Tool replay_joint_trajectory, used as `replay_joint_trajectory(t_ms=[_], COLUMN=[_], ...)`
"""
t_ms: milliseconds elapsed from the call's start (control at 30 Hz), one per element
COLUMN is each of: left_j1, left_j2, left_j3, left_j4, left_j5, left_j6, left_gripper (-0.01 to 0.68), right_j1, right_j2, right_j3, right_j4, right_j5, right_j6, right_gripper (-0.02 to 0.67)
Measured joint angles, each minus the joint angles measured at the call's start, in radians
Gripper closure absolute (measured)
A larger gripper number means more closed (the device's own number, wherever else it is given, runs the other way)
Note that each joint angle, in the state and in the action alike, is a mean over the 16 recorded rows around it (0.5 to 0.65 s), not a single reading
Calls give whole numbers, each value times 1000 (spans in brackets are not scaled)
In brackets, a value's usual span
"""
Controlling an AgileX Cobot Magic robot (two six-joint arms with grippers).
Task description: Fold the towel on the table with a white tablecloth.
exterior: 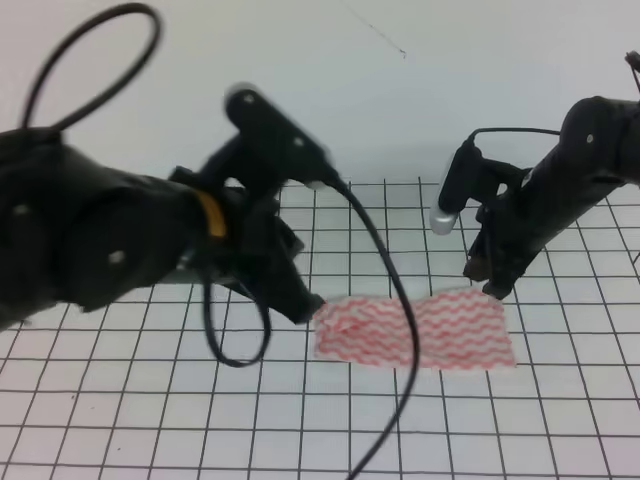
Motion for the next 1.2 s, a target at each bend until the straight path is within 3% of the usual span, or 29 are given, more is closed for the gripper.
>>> replay_joint_trajectory(t_ms=[267, 433, 600, 900, 1200], left_j1=[124, 197, 250, 300, 309], left_j2=[-64, -61, -46, -28, -27], left_j3=[68, 83, 86, 87, 87], left_j4=[-298, -523, -685, -764, -758], left_j5=[-17, 12, 46, 84, 100], left_j6=[247, 431, 548, 578, 590], left_gripper=[673, 673, 673, 673, 673], right_j1=[-1, -1, -1, 2, 45], right_j2=[0, 0, 9, 49, 76], right_j3=[-1, -8, -35, -102, -123], right_j4=[27, 22, 12, 41, 228], right_j5=[34, 52, 69, 163, 287], right_j6=[-113, -126, -42, 211, 175], right_gripper=[385, 388, 376, 305, 271])
